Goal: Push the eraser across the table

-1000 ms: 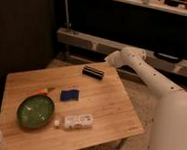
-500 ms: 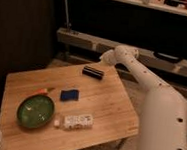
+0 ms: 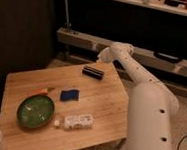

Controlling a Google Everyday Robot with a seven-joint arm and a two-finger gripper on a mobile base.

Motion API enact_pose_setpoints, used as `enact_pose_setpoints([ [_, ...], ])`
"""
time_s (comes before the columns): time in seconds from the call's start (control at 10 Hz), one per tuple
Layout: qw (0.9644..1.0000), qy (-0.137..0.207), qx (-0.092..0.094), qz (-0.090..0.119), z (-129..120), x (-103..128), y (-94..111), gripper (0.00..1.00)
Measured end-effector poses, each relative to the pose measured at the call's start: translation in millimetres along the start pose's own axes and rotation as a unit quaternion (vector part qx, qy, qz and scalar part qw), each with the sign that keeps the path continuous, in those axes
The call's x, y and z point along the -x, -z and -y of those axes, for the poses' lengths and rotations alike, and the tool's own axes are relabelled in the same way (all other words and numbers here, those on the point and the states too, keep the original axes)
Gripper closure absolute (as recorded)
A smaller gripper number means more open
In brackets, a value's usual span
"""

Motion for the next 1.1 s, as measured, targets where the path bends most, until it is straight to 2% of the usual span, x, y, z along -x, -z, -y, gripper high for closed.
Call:
enact_pose_setpoints([
  [0.2,1.0,-0.006,0.001,-0.004,-0.3,-6.1,-3.5,0.57],
  [0.6,0.9999,-0.005,-0.01,-0.007,-1.1,-16.0,-7.4,0.98],
  [0.9,0.9999,0.002,-0.012,-0.008,-2.1,-20.1,-18.5,1.0],
  [1.1,0.9999,0.008,-0.003,-0.008,-6.3,-21.0,-30.5,1.0],
])
